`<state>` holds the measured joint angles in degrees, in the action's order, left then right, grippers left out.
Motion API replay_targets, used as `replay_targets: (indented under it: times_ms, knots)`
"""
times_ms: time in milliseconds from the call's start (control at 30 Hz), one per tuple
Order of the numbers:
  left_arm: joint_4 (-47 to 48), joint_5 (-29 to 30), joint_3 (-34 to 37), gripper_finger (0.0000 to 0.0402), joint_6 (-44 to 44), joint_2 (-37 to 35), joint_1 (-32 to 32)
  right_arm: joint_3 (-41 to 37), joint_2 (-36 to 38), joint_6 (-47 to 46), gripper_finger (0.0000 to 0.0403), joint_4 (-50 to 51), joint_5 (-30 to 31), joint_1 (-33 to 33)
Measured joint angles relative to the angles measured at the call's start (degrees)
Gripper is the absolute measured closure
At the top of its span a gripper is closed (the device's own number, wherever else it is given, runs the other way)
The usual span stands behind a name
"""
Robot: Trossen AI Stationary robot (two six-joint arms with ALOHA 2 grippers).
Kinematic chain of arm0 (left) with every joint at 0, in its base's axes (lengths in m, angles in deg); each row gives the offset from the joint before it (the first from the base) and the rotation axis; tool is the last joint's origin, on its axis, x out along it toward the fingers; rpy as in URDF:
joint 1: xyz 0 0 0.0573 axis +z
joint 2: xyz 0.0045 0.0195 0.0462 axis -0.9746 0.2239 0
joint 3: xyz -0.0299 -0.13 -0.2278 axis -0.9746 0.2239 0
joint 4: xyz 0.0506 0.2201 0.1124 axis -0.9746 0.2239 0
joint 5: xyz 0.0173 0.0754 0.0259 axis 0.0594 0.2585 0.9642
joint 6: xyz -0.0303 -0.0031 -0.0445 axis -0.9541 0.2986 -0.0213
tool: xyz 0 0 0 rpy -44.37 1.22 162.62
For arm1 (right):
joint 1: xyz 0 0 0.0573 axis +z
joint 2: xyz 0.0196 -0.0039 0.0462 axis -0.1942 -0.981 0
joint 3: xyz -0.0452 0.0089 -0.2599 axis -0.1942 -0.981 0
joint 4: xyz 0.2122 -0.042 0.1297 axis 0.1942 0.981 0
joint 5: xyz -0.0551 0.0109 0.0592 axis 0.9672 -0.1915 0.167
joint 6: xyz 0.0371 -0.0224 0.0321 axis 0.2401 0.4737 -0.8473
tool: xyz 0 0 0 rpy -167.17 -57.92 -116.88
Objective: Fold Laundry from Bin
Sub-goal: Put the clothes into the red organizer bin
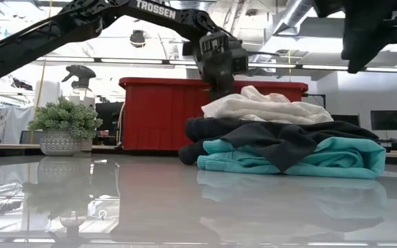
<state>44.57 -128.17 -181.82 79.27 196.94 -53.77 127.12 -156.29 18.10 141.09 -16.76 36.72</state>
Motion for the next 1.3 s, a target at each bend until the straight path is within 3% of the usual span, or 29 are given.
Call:
replay_targets:
  times_ms: [200, 300, 600, 800, 900, 1033, 1200, 1300]
  knots:
    - [-0.1, -0.4, 0.0, 0.0161, -3.9, -2.6, 0.1, 0.0, 4.4, -15.9, 0.0182, 6.9, 9.6, 2.3]
    - [0.6, -1.4, 0.0, 0.0161, -7.3, -4.2, 0.1, 0.0, 6.0, -24.1, 0.0182, 7.9, 17.8, 2.1]
    - [-2.0, -4.9, -0.1, 0.0161, -12.3, -17.8, 0.1, 0.1, 15.1, -23.8, 0.0206, 6.9, 36.9, 4.3]
    - [-15.2, 3.0, -0.2, 0.0161, -25.8, -29.9, -0.6, 0.1, 23.7, -28.2, 0.0219, 8.3, 40.6, 3.0]
    - [-17.2, 7.6, -0.2, 0.0161, -31.4, -34.8, -0.8, 0.1, 26.5, -29.2, 0.0218, 8.0, 39.6, 0.8]
    - [-12.8, 13.9, -0.2, 0.0161, -39.7, -40.5, -0.9, 0.1, 29.6, -20.6, 0.0216, 9.7, 36.3, -1.8]
    - [-6.4, 27.1, 0.2, 0.0161, -45.0, -46.9, -2.2, 0.1, 32.9, -12.3, 0.0216, 9.8, 34.0, -1.9]
    - [-9.2, 28.9, 0.2, 0.0161, -45.7, -50.1, -2.1, 0.1, 34.9, -7.0, 0.0216, 9.8, 34.1, -0.5]
